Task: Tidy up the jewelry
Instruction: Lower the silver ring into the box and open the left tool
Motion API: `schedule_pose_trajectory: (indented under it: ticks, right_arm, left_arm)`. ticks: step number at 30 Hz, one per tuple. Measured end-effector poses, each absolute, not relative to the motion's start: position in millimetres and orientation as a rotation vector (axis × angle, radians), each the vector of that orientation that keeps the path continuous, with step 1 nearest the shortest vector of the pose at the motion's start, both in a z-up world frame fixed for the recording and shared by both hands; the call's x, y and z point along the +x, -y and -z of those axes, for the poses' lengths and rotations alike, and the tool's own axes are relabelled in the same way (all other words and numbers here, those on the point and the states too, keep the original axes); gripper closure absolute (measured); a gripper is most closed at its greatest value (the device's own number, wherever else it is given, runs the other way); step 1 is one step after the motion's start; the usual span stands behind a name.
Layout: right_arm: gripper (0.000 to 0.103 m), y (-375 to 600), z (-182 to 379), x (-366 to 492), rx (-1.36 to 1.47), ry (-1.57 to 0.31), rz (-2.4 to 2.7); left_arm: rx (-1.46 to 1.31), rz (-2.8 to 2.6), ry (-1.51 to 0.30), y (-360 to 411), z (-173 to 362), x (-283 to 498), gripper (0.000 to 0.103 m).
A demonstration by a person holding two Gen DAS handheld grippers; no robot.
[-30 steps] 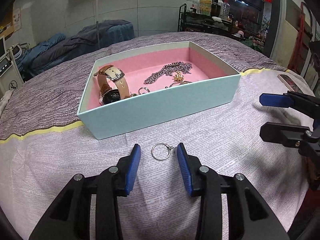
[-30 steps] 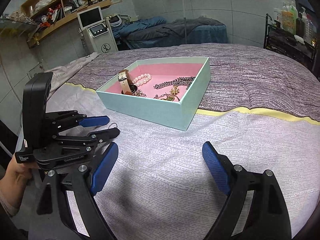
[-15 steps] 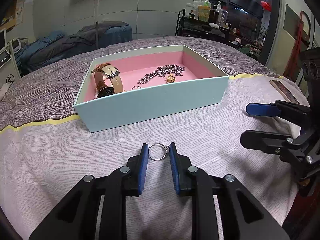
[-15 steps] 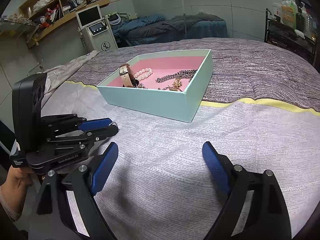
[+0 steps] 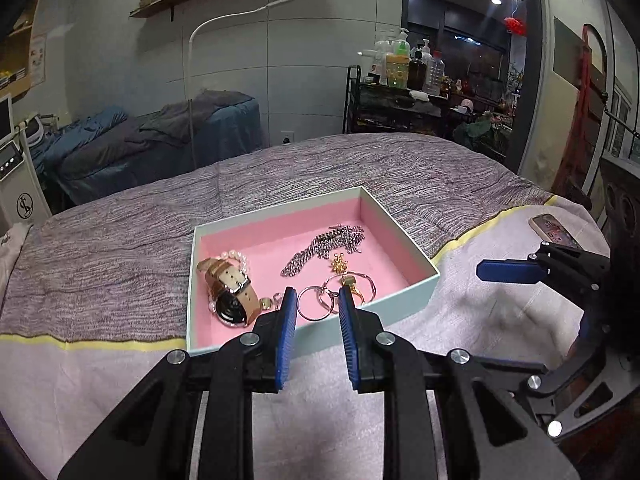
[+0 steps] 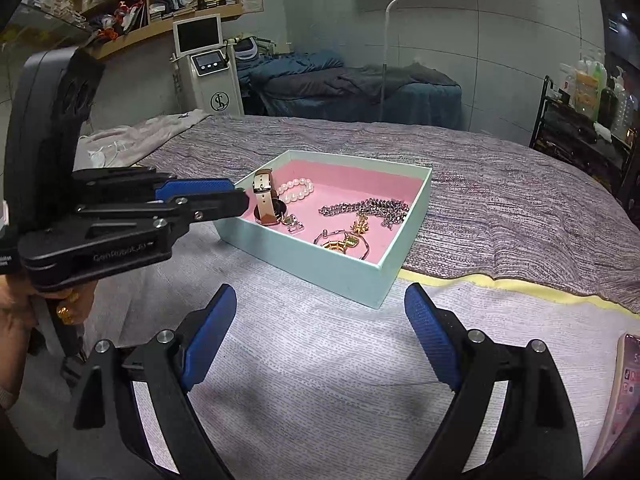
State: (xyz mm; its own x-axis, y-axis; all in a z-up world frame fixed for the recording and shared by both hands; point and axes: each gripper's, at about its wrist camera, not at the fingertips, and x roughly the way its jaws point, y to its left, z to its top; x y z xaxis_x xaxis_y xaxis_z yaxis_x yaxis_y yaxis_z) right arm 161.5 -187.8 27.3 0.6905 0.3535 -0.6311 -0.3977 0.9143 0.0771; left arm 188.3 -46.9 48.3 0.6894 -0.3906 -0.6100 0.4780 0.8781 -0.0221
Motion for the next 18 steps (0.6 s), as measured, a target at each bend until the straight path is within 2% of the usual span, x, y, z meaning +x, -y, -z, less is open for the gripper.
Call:
schedule_pose_trajectory:
  ticks: [7,18]
  right_arm:
    - [0.017,196,-31,178,-0.070,-0.699,-0.393]
    - [0.017,196,-30,207,-0.114,-0.732,-0.397]
  left_arm:
    - [0.177,0.485,-0.694,67,-47,230,0.082]
    - [0.211,0.459,-0.727,78,-36,249,0.081]
